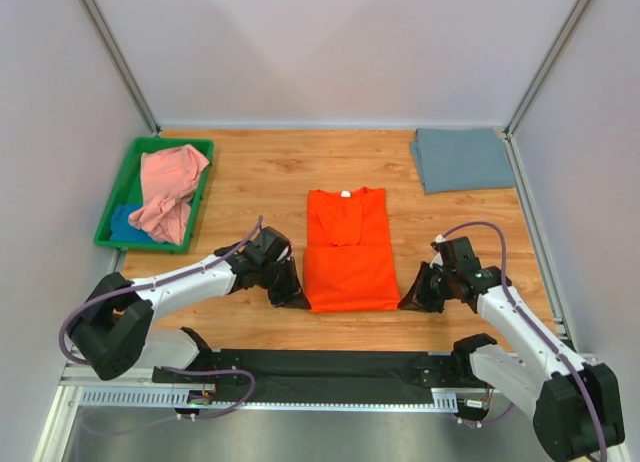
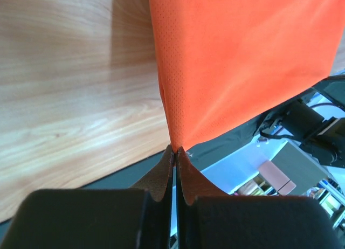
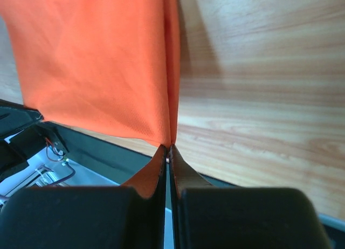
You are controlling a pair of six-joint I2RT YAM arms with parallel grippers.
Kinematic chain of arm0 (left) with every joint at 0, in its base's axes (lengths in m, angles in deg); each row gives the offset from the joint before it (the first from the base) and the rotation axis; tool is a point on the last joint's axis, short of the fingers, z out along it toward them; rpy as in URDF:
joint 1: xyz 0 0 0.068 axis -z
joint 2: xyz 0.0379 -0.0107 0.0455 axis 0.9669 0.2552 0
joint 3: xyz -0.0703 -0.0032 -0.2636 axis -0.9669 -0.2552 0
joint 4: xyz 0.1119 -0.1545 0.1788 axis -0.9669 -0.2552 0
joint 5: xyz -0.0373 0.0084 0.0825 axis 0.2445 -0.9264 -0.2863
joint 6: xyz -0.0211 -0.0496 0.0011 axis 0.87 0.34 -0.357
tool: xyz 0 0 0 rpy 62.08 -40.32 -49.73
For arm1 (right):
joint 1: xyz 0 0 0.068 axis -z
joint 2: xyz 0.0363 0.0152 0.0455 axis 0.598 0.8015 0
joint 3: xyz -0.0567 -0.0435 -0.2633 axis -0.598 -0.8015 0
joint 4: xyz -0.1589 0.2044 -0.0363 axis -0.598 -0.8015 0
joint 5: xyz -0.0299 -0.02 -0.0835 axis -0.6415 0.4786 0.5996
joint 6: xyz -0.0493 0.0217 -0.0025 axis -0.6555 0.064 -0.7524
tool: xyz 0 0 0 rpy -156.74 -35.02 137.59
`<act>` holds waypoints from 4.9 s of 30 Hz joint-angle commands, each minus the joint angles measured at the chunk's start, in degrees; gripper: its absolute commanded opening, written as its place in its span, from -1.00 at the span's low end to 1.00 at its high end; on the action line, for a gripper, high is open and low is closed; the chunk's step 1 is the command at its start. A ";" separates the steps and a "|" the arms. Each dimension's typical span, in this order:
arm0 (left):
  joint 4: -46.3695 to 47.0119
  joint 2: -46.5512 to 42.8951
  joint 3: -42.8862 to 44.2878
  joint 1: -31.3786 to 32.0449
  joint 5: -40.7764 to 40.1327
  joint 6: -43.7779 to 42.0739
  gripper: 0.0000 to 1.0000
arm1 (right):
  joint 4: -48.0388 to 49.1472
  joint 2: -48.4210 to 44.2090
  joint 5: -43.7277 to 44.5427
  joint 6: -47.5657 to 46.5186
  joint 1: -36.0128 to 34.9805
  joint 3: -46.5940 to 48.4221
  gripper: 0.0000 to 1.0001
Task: Fold and stack the t-shirts
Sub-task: Fold the tshirt
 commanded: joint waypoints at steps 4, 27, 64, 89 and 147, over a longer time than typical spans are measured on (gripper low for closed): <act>-8.95 -8.35 2.03 0.83 0.55 2.29 -1.00 | -11.09 -10.51 1.64 3.57 -0.52 5.18 -0.99; -18.89 -1.89 21.88 -3.64 -0.86 -2.26 -1.00 | -9.18 0.78 6.92 -0.38 -0.60 28.81 -0.99; -11.42 48.39 66.34 -22.73 1.60 -11.85 -0.67 | 9.90 55.54 4.21 -7.93 7.22 61.34 -0.92; -14.32 49.90 62.68 -25.36 8.20 -27.32 -0.23 | 9.98 56.43 -3.19 -17.60 9.24 49.92 0.17; -22.75 46.83 68.41 -26.33 -1.64 -24.86 -0.21 | 27.39 69.78 -15.66 -15.94 8.01 54.82 -0.59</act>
